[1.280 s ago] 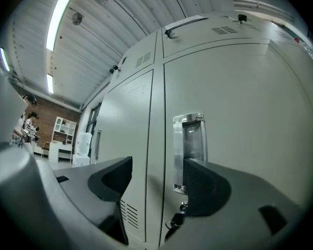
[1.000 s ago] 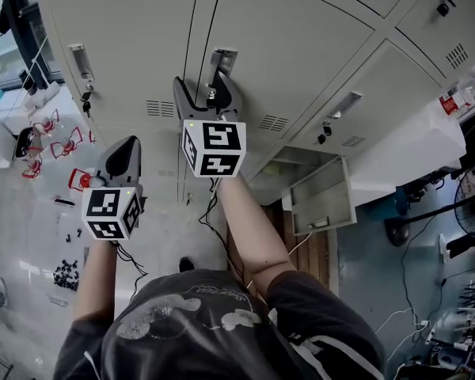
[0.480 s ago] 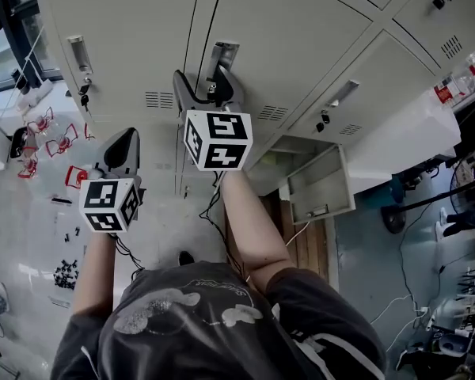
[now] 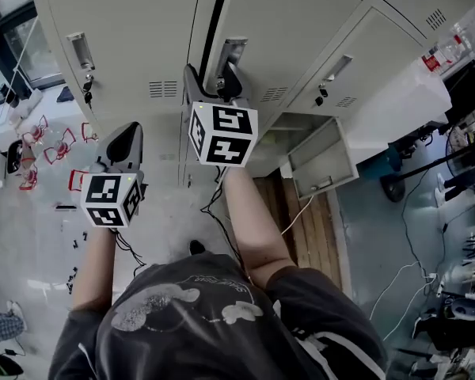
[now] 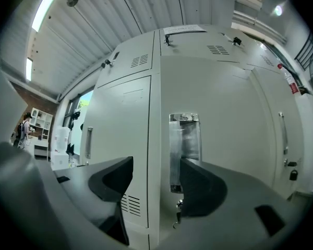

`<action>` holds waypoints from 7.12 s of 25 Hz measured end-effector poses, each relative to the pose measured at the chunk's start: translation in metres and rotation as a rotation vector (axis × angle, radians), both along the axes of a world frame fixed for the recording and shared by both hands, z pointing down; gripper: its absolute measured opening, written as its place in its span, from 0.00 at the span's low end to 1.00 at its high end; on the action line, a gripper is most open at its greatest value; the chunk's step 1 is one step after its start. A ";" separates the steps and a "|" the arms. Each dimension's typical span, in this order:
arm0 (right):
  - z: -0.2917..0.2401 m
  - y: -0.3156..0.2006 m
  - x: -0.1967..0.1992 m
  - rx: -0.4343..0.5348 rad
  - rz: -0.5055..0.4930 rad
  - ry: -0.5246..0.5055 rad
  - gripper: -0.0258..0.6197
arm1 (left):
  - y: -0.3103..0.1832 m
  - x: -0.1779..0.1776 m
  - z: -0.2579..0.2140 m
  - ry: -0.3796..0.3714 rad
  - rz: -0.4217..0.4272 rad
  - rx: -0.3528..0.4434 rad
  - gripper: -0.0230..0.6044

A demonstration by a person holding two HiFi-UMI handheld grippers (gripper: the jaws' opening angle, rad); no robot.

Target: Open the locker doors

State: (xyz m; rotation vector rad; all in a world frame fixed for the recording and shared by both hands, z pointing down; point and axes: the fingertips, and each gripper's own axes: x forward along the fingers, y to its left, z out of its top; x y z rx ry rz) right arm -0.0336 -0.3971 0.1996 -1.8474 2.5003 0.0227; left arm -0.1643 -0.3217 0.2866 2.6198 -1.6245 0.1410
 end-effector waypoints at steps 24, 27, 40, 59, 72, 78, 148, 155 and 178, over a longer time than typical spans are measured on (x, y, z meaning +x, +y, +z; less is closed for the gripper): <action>0.001 0.052 0.041 -0.067 0.152 0.005 0.27 | 0.031 0.018 -0.012 0.018 0.160 0.029 0.05; 0.000 0.059 0.046 -0.065 0.146 0.005 0.27 | 0.036 0.022 -0.011 0.016 0.168 0.027 0.05; 0.000 0.100 0.073 -0.050 0.227 0.022 0.29 | 0.055 0.039 -0.005 0.007 0.233 0.017 0.05; -0.002 0.166 0.136 -0.021 0.393 0.092 0.22 | 0.076 0.097 -0.010 0.014 0.371 0.031 0.05; -0.001 0.190 0.192 0.015 0.440 0.061 0.21 | 0.079 0.143 -0.015 0.014 0.441 0.040 0.05; -0.001 0.197 0.224 0.021 0.442 0.029 0.20 | 0.080 0.169 -0.015 0.011 0.472 0.037 0.05; 0.004 0.198 -0.013 0.144 0.163 0.079 0.49 | 0.131 -0.108 0.008 0.069 0.062 0.014 0.05; -0.004 0.166 -0.093 0.164 0.023 0.084 0.49 | 0.121 -0.166 0.002 0.082 -0.034 0.035 0.05; -0.009 0.011 -0.276 0.106 -0.287 0.054 0.49 | -0.001 -0.265 -0.024 0.045 -0.146 0.073 0.05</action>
